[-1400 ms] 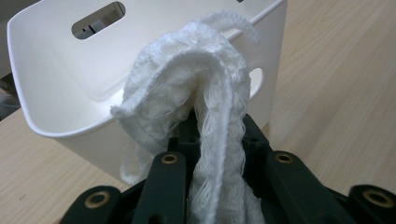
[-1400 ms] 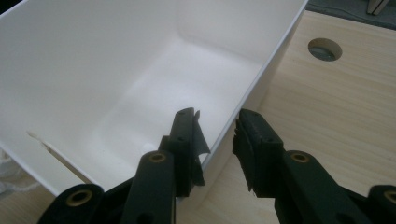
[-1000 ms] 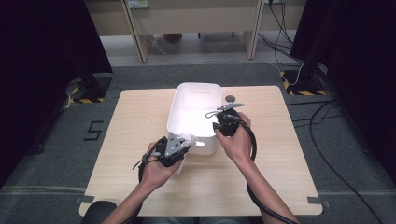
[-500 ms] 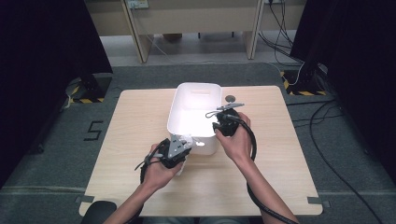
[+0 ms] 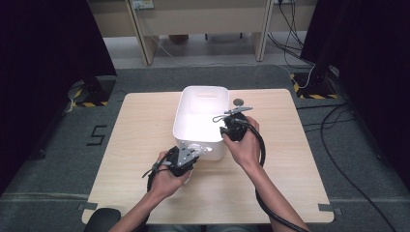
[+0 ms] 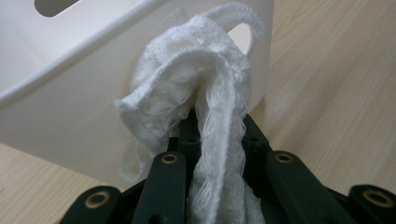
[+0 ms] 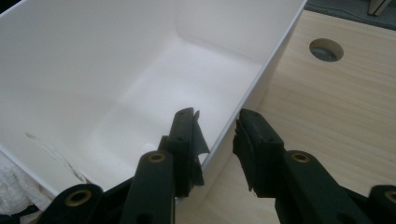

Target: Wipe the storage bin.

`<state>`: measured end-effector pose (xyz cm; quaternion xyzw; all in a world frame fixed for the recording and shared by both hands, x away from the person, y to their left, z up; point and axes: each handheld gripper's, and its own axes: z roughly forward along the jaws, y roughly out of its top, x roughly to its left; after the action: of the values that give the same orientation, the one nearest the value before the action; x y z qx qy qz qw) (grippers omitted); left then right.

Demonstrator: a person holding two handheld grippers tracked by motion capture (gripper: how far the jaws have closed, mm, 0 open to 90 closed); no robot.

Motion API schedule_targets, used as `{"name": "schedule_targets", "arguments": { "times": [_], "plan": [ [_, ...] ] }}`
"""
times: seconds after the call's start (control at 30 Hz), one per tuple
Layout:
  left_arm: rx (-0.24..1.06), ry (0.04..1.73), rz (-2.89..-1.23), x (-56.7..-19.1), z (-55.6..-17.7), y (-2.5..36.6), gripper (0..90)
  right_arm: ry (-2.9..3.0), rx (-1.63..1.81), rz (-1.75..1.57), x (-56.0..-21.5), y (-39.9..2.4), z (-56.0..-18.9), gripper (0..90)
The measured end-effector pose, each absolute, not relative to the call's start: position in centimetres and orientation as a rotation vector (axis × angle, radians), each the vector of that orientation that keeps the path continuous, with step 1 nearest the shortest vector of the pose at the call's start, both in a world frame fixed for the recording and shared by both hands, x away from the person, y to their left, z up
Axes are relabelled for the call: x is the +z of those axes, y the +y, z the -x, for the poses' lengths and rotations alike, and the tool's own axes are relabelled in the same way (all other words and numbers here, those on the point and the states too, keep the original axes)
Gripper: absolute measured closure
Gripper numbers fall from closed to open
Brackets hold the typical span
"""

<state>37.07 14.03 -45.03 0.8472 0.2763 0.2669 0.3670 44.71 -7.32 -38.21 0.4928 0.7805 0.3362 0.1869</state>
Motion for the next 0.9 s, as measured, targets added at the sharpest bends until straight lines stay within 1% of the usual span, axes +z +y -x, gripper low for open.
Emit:
{"name": "schedule_targets", "arguments": {
  "times": [0.9],
  "plan": [
    [0.654, 0.726, -2.215, -46.9, -37.5, 13.4, 75.6, 2.196, 0.943, -1.389, -38.3, -7.3, -44.7, 67.4]
  ]
}}
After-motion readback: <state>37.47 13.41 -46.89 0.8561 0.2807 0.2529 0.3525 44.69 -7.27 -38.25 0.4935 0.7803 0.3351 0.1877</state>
